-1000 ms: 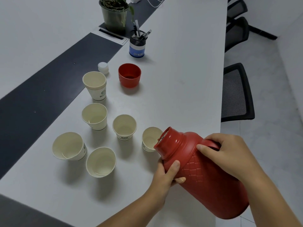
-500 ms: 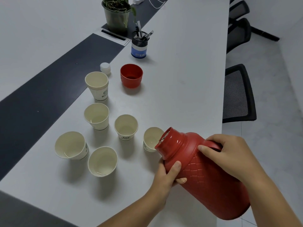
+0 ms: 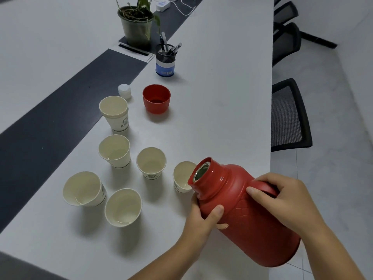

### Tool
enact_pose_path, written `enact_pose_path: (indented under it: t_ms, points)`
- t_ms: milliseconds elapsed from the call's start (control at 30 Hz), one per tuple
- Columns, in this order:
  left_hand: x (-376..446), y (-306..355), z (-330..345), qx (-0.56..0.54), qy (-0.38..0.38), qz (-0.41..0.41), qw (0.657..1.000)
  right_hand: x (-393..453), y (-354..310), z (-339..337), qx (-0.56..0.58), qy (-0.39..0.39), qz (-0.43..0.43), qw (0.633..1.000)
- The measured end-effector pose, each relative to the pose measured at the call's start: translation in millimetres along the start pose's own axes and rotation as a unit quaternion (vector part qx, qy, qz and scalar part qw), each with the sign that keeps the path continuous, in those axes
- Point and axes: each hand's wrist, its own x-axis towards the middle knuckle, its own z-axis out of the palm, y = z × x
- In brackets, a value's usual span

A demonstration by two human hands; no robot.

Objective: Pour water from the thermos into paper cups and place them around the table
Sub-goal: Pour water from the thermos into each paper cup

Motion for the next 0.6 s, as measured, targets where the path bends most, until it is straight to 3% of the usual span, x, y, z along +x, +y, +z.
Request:
enact_pose_path:
  t_ms: [333, 600]
  points:
    - [5, 21, 9, 0.128, -0.016, 0.078, 0.989, -23, 30, -5, 0.142, 0.091, 0.018, 0.986]
    - [37, 68, 32, 0.31, -0.059, 0.189, 0.93, -24, 63, -12, 0.128, 0.153, 0.027, 0.98]
